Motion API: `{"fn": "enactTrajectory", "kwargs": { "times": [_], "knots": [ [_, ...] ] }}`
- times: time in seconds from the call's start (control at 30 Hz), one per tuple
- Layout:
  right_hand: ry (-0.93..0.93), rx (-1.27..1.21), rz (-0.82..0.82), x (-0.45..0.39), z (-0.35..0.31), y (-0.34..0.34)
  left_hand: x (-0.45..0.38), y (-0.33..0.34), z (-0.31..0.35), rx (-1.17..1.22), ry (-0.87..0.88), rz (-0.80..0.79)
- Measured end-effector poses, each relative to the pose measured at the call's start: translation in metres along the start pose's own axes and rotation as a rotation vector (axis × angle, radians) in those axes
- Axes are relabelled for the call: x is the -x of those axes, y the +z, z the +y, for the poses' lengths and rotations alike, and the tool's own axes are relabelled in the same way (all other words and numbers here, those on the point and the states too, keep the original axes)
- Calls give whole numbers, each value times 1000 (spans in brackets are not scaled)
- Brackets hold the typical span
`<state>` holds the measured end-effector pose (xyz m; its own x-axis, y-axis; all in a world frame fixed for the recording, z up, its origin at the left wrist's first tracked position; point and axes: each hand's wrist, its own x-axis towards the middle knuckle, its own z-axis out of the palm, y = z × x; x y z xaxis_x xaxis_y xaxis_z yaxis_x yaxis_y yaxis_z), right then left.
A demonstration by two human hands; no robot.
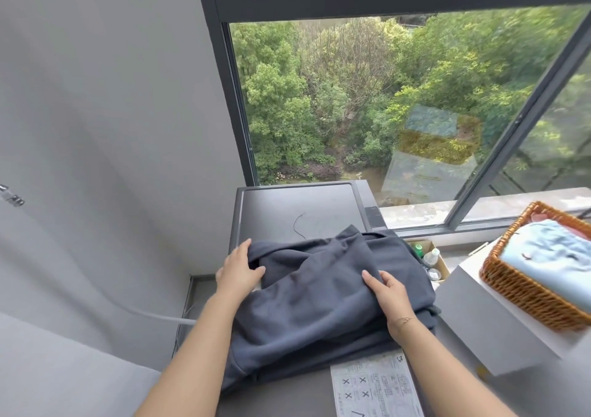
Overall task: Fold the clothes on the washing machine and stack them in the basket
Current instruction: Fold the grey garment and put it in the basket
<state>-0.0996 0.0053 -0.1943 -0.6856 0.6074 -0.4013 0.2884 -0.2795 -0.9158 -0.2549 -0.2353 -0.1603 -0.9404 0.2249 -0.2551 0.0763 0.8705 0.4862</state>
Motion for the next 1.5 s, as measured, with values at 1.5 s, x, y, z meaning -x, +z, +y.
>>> {"fn": "enactTrajectory", "kwargs": {
  "times": [1.5],
  "knots": [
    [209, -462, 205, -31, -22, -67, 42, 137, 157, -293, 279, -85]
  ]
}}
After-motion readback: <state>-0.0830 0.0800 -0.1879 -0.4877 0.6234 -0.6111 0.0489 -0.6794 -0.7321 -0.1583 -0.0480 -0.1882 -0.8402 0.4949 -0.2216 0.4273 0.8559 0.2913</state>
